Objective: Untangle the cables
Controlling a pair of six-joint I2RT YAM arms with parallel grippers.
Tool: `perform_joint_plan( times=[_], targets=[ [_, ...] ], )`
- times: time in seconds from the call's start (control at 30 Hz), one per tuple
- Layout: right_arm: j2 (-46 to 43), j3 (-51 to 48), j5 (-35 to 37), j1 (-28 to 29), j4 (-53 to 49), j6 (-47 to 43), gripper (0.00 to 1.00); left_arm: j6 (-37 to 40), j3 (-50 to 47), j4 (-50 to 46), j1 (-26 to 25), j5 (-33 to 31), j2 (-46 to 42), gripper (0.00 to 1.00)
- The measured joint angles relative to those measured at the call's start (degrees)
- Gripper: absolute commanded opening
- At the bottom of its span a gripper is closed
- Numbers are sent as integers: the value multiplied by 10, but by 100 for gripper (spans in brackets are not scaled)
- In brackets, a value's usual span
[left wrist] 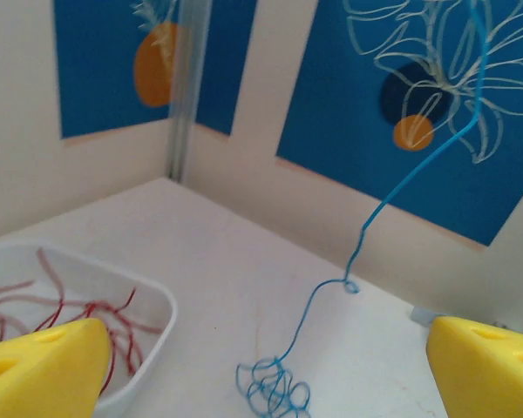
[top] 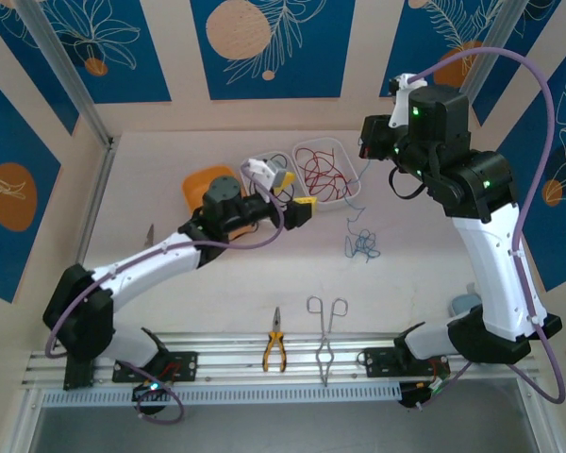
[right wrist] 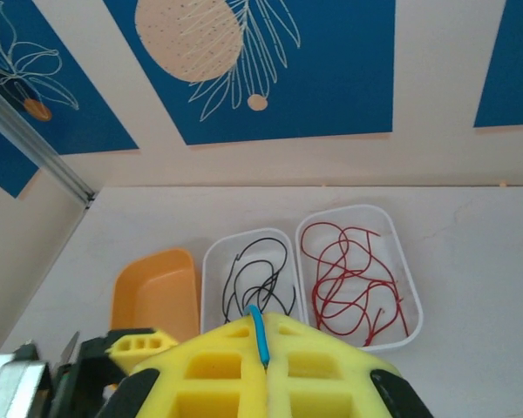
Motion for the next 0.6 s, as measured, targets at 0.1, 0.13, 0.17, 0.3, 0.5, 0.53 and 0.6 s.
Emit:
perform_joint_plan(
  times=[0.1,0.13,0.17,0.3,0.5,0.53,0.6],
  targets=[
    [0,0,-14,3,0,1,0,4,9,25,-3,36,42,93],
    [0,0,-18,3,0,2,0,4,9,31,-7,47,55,93],
    [0,0,-22,3,0,3,0,4,9,37,-10,55,67,93],
    [0,0,-34,5,4,7,0,15,10,73,-34,69,116,88],
    [-6,-11,-44,10,17,14,0,9,60,159,-58,65,219,83],
    [-9,-14,-44,10,18,15,0,3,70,174,-60,65,236,83],
    [-15,-23,-44,11,20,16,0,-3,89,194,-64,64,259,84]
  ],
)
